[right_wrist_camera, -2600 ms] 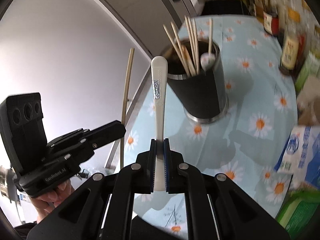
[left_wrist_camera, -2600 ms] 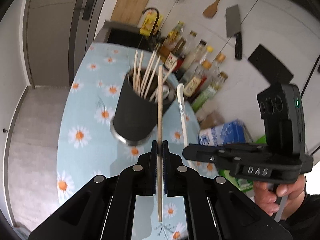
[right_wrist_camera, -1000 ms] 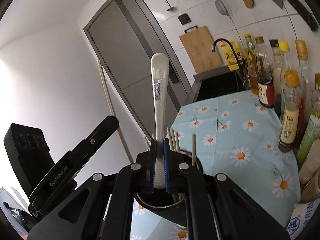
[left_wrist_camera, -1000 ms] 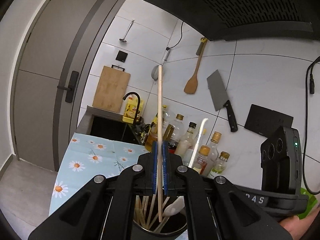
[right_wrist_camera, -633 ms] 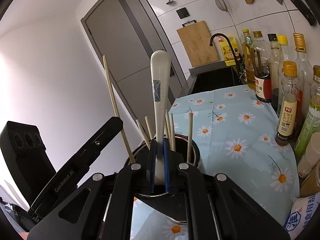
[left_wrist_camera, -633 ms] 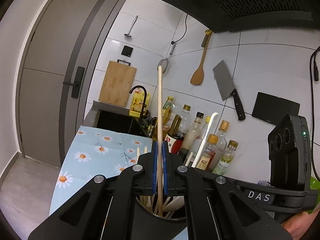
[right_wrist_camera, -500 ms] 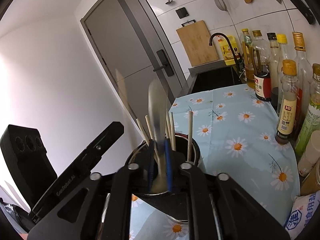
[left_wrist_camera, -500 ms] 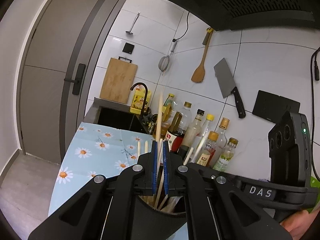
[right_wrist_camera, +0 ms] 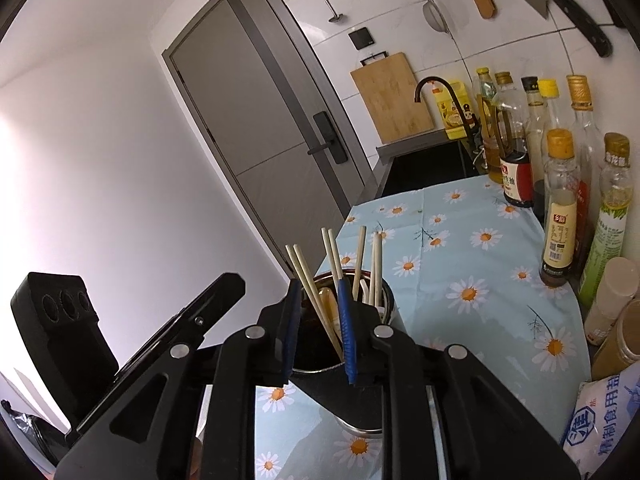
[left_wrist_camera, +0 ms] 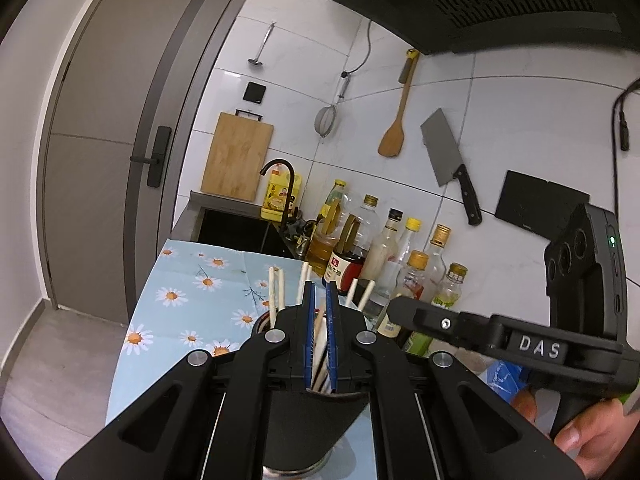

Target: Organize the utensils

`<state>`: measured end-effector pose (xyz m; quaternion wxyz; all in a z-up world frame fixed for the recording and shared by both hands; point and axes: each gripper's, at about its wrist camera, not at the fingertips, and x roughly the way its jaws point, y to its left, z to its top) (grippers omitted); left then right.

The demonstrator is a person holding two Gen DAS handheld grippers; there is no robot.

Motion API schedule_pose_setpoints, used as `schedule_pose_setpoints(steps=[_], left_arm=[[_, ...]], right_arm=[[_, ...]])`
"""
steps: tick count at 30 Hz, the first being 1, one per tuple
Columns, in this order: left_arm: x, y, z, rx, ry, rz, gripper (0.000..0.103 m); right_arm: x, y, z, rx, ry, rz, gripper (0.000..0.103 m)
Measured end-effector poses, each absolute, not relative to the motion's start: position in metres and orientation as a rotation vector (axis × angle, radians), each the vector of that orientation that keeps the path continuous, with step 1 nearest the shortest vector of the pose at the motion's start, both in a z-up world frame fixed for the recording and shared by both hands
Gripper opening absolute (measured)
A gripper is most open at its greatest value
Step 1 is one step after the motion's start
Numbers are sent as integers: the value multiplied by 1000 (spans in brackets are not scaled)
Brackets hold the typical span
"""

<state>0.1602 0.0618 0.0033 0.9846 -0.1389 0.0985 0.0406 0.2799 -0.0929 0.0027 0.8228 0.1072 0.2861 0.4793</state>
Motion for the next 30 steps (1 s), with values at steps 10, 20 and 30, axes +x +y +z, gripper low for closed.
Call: schedule_pose_setpoints(steps=[10,20,30], left_arm=[[132,40,23,-224,222,75,15],[103,15,35,-208,317,100,58],[83,-14,31,-210,419,145,96]], right_arm=[[257,-129,26,244,557,1016,29],[225,-171,45,180,495,996,56],[198,-204,45,133,496,973,98]])
